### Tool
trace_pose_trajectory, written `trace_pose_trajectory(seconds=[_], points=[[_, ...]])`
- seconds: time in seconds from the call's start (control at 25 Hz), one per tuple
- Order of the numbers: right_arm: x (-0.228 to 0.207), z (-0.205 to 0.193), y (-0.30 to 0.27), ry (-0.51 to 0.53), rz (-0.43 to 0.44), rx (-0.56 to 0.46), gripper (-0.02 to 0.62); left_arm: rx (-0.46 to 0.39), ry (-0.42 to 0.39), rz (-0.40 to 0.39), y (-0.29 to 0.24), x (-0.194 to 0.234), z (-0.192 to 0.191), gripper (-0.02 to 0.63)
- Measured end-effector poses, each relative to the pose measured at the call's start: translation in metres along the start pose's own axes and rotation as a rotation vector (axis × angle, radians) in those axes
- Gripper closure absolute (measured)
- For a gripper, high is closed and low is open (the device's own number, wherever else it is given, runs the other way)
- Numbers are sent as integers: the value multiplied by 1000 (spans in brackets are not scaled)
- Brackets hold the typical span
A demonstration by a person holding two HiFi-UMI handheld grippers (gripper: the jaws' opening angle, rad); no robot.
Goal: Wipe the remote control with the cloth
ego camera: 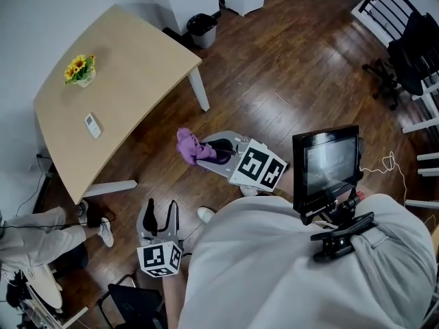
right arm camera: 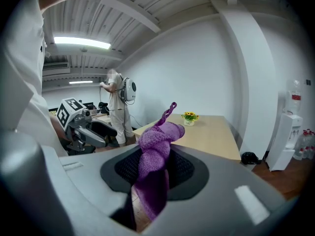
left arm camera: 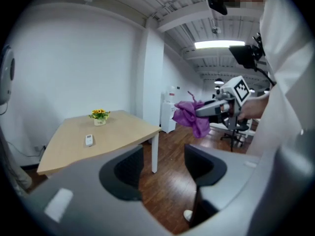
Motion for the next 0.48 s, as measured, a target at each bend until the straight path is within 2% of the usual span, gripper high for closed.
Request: trace_pose_trajectory(seconds=[0.24,0.48], points=[[-6,-5,7,5,15,-5,469,-1,-9,8,-5,-13,0,324],[7,-12,0,14,28,-4,469,-7,-26,14,4,-6,-15,324]])
Point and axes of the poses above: the fingertips, and each gripper's own axes: y backward along the fingers, x to its left, z out of its top, the point moved 8 cm from there along y, backward along the fingers, and after that the axes turned 15 degrees about -z, right-handed, at the moved point
